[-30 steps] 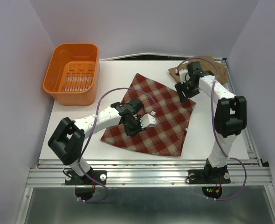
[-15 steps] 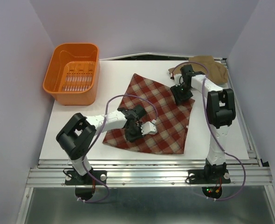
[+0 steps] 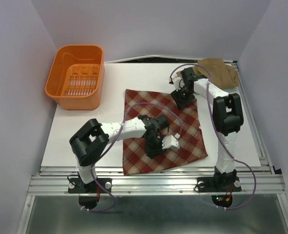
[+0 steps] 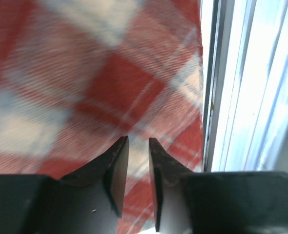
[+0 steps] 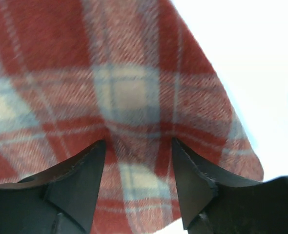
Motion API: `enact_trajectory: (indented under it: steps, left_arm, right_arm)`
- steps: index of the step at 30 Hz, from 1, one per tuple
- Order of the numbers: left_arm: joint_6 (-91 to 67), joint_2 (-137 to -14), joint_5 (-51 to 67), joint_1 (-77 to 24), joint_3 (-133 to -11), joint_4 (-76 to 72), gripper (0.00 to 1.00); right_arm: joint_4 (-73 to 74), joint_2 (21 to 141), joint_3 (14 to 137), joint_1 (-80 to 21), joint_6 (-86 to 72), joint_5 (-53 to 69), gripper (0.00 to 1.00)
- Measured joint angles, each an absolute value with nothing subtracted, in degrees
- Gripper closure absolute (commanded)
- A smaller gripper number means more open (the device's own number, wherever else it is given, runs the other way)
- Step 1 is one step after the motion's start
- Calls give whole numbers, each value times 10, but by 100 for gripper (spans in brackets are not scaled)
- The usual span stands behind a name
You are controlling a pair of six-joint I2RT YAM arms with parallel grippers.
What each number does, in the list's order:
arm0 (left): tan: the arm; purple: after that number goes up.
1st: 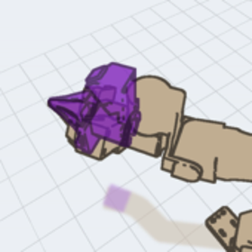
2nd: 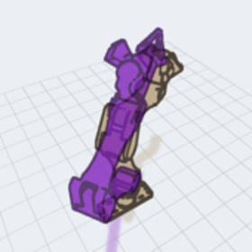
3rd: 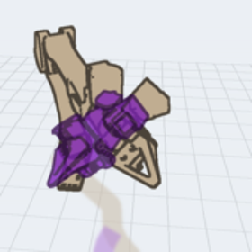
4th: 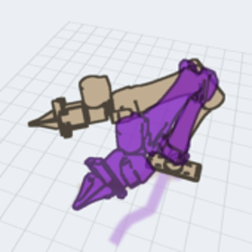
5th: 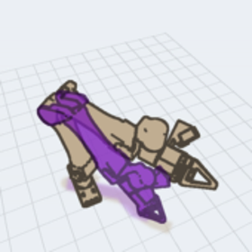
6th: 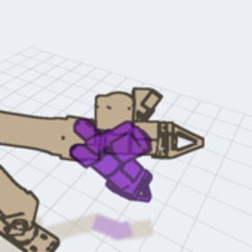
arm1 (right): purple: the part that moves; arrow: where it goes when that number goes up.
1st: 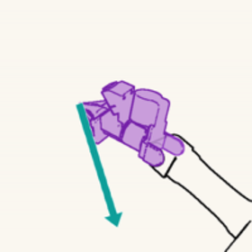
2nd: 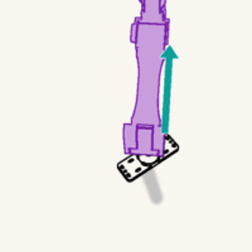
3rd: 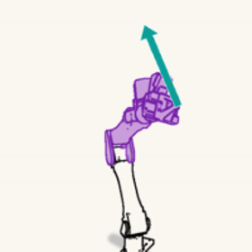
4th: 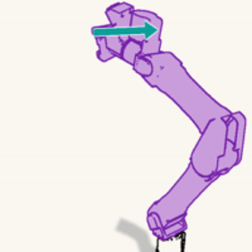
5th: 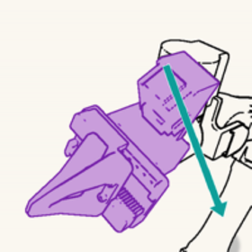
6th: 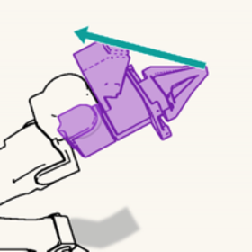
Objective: Fold and stack the skirts
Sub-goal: Flatten the skirt out, then fold the skirt
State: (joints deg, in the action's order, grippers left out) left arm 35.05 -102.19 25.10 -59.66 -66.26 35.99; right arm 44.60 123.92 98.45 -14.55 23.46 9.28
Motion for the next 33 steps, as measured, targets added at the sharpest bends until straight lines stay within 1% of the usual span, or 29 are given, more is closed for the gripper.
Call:
enact_trajectory:
  steps: [3,4,5,8,9,10,15,20,25,29,33]
  left_arm:
    - [360,-1021,282,-549,-714,401,57]
    - [368,-1020,295,-514,-761,424,52]
    - [371,-1019,300,-488,-786,430,51]
    - [386,-1019,307,-407,-893,442,49]
    - [388,-1019,307,-386,-915,441,43]
    - [389,-1022,302,-347,-951,431,42]
    - [379,-1069,268,-248,-1035,376,41]
    - [369,-1206,246,-190,-1132,332,43]
    - [366,-1328,249,-155,-1205,312,43]
    - [376,-1376,256,-146,-1230,311,43]
    - [396,-1389,270,-150,-1233,321,44]
  right_arm:
    - [458,1215,978,-150,254,88,35]
    - [461,1201,979,-150,263,87,35]
    - [463,1192,983,-150,269,86,35]
    - [470,1178,1033,-150,294,77,37]
    - [469,1178,1045,-149,299,73,38]
    - [469,1182,1067,-148,304,69,39]
    - [456,1221,1133,-141,323,50,41]
    - [460,1267,1135,-120,338,45,41]
    - [460,1277,1115,-88,356,54,41]
    - [464,1277,1099,-69,373,68,42]
    - [477,1277,1097,-62,390,89,42]
